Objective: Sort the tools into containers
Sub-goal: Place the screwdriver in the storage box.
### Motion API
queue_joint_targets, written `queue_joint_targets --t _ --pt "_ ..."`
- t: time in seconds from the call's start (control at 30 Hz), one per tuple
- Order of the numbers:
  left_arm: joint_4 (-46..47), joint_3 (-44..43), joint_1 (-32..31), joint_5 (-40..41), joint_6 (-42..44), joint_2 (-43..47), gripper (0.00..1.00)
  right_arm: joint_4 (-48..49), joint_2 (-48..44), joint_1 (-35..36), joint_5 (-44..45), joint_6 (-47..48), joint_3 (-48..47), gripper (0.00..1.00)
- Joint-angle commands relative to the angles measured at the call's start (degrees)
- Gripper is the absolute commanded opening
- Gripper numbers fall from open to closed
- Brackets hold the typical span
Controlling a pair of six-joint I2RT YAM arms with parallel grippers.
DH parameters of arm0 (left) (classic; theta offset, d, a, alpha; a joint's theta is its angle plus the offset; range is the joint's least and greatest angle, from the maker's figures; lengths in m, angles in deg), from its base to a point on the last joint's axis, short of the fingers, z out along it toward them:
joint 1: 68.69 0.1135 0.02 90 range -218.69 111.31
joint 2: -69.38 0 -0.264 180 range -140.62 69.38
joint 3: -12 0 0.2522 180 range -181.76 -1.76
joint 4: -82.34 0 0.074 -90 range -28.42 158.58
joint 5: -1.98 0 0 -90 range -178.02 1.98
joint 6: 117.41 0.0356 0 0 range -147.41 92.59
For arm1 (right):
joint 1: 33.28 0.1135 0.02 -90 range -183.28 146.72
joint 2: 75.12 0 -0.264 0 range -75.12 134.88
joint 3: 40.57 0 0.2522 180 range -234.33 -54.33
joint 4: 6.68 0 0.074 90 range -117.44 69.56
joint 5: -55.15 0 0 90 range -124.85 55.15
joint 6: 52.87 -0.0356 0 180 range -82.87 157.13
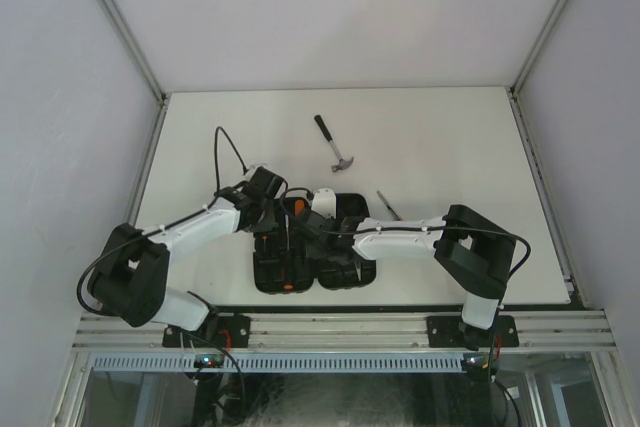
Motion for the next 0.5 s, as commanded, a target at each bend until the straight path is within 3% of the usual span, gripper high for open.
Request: queue_joint_targets --t 0.0,0.47 --pt "0.00 4.26 0.38 -3.25 -1.46 -2.69 0.03 -8.33 4.90 1.24 -5.57 1.90 3.35 0.13" --pt "-0.15 4.82 0.39 -3.98 -2.18 -7.42 0.00 -6.22 2.35 -0.06 -6.24 1.95 6.57 0.13"
